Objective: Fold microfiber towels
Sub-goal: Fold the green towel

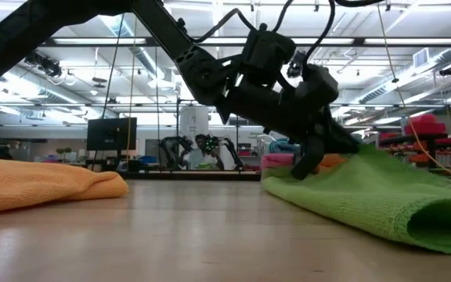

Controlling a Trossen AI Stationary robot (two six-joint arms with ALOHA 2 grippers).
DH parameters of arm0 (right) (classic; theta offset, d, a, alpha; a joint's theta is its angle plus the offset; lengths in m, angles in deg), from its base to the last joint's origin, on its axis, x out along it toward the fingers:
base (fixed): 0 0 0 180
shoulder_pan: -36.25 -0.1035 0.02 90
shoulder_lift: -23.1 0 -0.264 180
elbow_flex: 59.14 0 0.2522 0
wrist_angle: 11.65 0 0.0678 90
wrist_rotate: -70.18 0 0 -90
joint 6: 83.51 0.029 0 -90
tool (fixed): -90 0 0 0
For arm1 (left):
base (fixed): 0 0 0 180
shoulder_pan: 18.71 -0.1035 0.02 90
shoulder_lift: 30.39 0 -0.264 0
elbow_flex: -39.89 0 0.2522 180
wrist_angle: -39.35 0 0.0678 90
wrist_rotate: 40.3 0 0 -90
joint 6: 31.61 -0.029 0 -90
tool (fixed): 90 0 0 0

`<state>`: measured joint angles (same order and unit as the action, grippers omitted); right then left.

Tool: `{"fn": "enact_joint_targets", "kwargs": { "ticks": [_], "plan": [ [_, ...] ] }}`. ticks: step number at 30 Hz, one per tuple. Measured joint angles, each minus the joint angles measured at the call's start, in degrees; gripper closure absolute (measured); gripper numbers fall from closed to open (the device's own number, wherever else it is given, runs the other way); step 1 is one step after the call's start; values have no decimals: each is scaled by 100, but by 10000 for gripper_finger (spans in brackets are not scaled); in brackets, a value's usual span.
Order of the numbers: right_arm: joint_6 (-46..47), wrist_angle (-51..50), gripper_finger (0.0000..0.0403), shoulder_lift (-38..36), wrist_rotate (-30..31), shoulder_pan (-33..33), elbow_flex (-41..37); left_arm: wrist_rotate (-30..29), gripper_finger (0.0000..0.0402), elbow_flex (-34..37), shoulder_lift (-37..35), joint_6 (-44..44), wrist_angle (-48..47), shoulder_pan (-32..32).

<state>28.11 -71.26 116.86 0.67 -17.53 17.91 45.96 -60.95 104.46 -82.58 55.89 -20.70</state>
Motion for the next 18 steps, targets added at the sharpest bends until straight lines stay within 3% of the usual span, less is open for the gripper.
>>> {"fn": "enact_joint_targets", "kwargs": {
  "ticks": [11,18],
  "plan": [
    [-65,-86,226,13,70,0,0,-263,197,7,-140,423,-288,58],
    [-746,-154,226,178,900,0,-128,-233,202,5,-551,399,-1729,453]
  ]
}}
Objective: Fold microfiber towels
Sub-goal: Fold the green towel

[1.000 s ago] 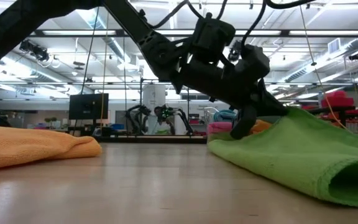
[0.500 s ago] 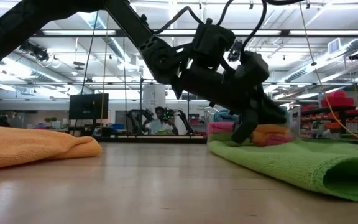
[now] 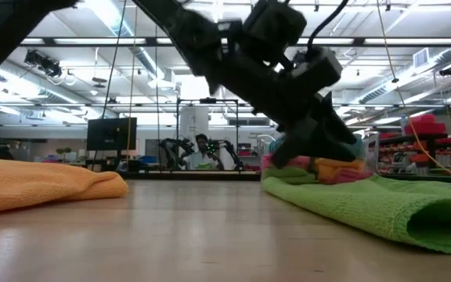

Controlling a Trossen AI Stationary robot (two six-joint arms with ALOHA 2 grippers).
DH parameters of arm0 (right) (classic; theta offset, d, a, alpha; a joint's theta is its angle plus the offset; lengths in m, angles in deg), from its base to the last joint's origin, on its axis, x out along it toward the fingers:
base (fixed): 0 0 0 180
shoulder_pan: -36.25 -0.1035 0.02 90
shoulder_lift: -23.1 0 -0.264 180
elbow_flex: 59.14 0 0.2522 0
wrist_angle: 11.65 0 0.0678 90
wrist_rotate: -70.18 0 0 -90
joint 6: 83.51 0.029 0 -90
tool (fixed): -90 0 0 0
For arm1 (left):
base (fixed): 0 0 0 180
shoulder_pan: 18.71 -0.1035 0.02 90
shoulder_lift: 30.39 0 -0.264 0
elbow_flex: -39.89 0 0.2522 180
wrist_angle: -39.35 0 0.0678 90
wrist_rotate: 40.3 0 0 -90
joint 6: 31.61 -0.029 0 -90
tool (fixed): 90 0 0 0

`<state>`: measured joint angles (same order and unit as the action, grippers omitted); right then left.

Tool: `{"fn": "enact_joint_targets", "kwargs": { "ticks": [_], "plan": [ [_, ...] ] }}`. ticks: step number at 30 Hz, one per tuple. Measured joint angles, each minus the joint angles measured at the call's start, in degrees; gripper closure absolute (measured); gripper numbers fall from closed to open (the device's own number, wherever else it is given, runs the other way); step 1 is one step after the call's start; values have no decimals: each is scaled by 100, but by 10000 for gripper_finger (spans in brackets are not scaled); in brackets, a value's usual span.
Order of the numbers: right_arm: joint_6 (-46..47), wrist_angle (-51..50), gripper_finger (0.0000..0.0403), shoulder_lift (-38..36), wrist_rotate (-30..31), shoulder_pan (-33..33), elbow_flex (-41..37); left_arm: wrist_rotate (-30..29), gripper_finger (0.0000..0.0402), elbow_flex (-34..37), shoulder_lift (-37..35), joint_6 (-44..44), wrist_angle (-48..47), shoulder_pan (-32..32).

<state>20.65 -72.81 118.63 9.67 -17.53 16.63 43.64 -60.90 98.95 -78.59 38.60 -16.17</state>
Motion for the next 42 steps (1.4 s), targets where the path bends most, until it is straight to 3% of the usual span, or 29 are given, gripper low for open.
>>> {"fn": "enact_joint_targets", "kwargs": {
  "ticks": [8,16,23,31,34,42],
  "plan": [
    [-1262,251,226,57,630,11,-413,41,234,-1,-175,250,-1752,408],
    [-2588,1544,226,56,654,11,-1189,93,255,4,-391,288,-2749,954],
    [-3793,1832,226,56,550,-56,-1280,116,266,0,-811,531,-2790,1411],
    [-4349,1538,226,56,-726,-200,-1186,304,263,-4,-906,1395,-2901,1779],
    [-4985,1473,226,56,-1005,-244,-1155,306,263,-2,-870,1484,-2901,1887],
    [-7000,1018,226,56,-649,-348,-700,273,277,-2,-870,1827,-2795,2066]
  ]
}}
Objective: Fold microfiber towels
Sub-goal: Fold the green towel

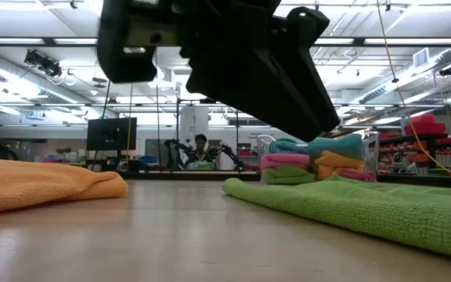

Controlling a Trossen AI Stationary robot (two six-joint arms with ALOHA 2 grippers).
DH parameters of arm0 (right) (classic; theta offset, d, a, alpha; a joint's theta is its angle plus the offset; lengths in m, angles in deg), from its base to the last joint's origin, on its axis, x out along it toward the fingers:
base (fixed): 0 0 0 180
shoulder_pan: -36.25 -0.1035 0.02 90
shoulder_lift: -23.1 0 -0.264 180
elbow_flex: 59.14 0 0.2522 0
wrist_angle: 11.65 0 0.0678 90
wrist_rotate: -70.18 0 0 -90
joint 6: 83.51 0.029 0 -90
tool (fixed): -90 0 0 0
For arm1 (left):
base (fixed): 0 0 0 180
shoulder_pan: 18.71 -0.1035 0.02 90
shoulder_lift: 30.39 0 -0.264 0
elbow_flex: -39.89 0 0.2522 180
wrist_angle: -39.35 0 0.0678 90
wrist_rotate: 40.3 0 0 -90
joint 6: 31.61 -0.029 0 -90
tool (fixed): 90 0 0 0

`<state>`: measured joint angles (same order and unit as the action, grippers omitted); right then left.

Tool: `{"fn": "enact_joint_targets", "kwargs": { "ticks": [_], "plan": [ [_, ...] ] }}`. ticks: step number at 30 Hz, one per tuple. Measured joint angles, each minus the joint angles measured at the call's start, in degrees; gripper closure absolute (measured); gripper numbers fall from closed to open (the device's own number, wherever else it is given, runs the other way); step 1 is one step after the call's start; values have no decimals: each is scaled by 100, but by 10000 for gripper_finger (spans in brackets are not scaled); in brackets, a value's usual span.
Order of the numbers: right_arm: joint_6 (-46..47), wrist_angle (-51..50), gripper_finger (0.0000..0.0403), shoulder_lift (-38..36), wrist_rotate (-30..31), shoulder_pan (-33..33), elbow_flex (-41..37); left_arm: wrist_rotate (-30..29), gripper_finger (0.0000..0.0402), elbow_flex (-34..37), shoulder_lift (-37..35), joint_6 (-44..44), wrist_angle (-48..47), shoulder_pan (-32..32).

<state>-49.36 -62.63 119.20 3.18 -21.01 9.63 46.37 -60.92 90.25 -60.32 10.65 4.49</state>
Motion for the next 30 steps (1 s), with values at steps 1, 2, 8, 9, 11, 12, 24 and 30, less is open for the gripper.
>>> {"fn": "enact_joint_targets", "kwargs": {
  "ticks": [1,2,8,9,11,12,24,30],
  "plan": [
    [-137,7,226,0,34,-27,0,13,278,0,0,148,-6,2],
    [-246,-1,226,-1,50,-64,-21,10,279,0,0,295,-9,4],
    [-574,305,226,-4,172,-330,-296,-9,277,0,0,869,2,43],
    [-639,431,226,-4,257,-376,-319,-5,276,0,0,893,6,46],
    [-754,561,226,-4,474,-463,-333,-2,276,0,0,902,7,51],
    [-781,555,226,-4,565,-491,-334,-1,276,0,0,903,14,51],
    [-968,868,226,507,957,-595,-495,-136,285,0,1,1318,127,56],
    [-995,867,226,509,865,-594,-495,-155,281,0,2,1311,125,79]
  ]
}}
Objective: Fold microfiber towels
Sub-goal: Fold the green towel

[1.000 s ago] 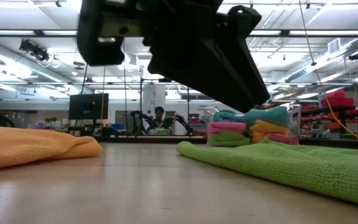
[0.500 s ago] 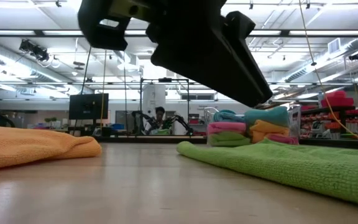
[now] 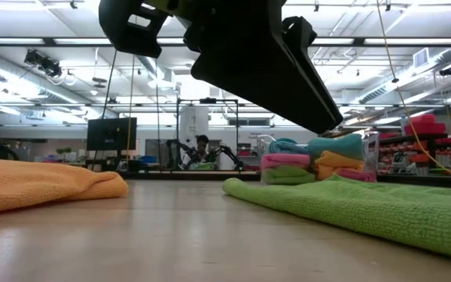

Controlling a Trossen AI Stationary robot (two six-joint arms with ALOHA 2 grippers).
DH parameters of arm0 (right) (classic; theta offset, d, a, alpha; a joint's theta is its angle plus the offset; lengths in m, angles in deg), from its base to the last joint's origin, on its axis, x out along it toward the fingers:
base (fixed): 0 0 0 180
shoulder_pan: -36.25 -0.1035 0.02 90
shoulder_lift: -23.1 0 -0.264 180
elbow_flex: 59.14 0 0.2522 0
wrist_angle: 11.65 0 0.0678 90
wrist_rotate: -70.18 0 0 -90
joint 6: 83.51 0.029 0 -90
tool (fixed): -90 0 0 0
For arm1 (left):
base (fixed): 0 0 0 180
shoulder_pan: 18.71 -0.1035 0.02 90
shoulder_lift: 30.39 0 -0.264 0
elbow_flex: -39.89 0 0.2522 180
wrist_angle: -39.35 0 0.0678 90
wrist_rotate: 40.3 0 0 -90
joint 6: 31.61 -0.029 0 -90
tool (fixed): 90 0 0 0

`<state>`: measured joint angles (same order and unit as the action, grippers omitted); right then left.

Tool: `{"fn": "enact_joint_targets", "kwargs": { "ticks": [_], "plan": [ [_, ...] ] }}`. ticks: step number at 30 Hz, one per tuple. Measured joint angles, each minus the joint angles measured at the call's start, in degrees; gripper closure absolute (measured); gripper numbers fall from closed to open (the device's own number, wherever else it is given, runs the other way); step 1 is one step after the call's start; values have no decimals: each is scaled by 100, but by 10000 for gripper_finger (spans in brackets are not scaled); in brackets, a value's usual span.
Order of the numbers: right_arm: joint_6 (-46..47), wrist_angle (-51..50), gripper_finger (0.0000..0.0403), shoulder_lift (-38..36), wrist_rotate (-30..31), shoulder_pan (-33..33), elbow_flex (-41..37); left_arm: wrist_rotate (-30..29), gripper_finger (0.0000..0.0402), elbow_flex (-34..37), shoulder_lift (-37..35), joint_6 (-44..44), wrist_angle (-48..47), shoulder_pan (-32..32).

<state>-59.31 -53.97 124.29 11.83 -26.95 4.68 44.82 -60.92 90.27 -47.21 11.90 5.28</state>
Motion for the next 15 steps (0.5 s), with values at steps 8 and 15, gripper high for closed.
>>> {"fn": "enact_joint_targets", "kwargs": {
  "ticks": [8,15],
  "plan": [
    [-41,60,226,0,-66,-37,-50,-1,286,0,0,-50,-4,-7],
    [-326,412,260,-26,-92,-44,-276,-1,281,0,2,-46,-26,-17]
  ]
}}
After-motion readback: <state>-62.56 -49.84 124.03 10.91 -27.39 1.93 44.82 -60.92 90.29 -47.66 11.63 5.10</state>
